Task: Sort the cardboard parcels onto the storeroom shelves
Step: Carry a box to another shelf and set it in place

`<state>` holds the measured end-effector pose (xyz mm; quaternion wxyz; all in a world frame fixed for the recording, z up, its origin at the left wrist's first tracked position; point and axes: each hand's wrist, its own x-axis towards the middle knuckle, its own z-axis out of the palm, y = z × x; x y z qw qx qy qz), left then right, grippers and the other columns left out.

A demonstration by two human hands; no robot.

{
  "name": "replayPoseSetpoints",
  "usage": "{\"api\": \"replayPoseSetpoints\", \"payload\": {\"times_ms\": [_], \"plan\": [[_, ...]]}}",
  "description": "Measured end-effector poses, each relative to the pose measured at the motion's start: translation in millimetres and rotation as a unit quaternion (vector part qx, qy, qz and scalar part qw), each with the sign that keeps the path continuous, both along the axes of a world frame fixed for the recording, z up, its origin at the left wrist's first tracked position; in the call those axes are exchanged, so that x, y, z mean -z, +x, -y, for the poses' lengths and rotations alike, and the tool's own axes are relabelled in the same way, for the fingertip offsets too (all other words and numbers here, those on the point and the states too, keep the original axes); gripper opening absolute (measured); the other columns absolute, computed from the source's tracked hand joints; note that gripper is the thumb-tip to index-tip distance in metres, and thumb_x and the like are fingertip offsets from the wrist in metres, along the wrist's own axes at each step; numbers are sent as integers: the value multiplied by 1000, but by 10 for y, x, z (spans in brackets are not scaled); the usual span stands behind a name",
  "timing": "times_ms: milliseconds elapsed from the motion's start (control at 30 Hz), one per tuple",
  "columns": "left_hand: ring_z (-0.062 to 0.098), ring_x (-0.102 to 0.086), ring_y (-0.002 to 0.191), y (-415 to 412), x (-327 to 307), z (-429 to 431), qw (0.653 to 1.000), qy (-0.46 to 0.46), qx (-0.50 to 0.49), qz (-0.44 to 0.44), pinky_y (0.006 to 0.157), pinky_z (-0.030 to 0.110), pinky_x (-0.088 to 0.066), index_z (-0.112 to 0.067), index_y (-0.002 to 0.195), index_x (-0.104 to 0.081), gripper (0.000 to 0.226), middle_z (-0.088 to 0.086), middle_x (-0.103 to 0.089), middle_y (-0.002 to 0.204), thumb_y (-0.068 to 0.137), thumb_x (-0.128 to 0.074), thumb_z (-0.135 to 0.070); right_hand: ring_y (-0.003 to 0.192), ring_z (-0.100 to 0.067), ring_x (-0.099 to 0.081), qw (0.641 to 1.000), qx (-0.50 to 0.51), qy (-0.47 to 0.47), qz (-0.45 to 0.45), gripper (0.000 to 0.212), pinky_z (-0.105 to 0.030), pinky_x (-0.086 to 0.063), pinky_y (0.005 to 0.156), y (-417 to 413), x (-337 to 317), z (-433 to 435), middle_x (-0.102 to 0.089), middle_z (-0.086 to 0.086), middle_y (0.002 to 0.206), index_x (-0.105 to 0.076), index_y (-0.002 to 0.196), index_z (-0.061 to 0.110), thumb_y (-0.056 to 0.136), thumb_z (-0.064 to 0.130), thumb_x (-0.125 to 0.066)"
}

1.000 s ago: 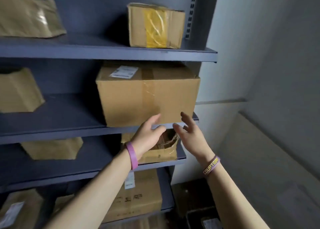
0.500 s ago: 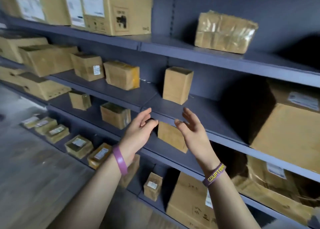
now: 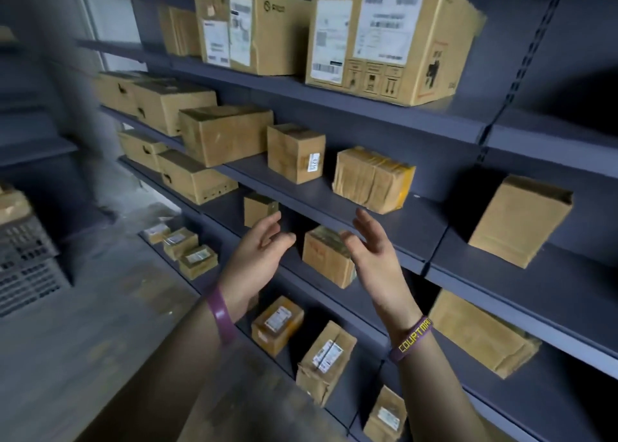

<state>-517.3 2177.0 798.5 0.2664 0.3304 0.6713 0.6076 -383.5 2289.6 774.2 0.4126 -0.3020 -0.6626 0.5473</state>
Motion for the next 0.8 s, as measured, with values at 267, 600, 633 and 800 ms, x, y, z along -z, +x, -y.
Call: {"api": "replayPoseSetpoints", "payload": {"times_ms": [267,600,633,800], "plan": [[2,-46,114,-1439,70,-275,999,-12,-41,14,91,20,-32,-29,140,-44,48,-11,-48,130,93,-56,-26,134,-3,-38,998,-65,3,9,61,-14,-38,102,-1666,104,-406,-39,5,151,-34,149,22,94,25,-61],[6,-50,113,-3421,57,-1064,996,-16,-82,17,92,23,-36,-27,137,-48,46,-9,-53,128,93,-57,-23,113,10,-44,995,-95,-23,5,62,-11,-37,92,-3821,187,-1232,-37,15,140,-32,150,21,95,28,-59],[5,-50,110,-3597,51,-1108,996,-15,-82,19,89,21,-35,-27,137,-48,46,-10,-53,125,93,-57,-24,117,7,-43,995,-99,-26,5,61,-12,-37,94,-4003,190,-1275,-38,15,140,-32,150,21,95,28,-59],[7,-50,115,-4448,7,-1228,996,-18,-86,24,92,22,-37,-27,139,-46,49,-7,-54,129,92,-58,-26,115,8,-48,993,-117,-32,17,60,-9,-44,90,-4893,147,-1432,-46,21,132,-36,147,26,93,28,-61]]}}
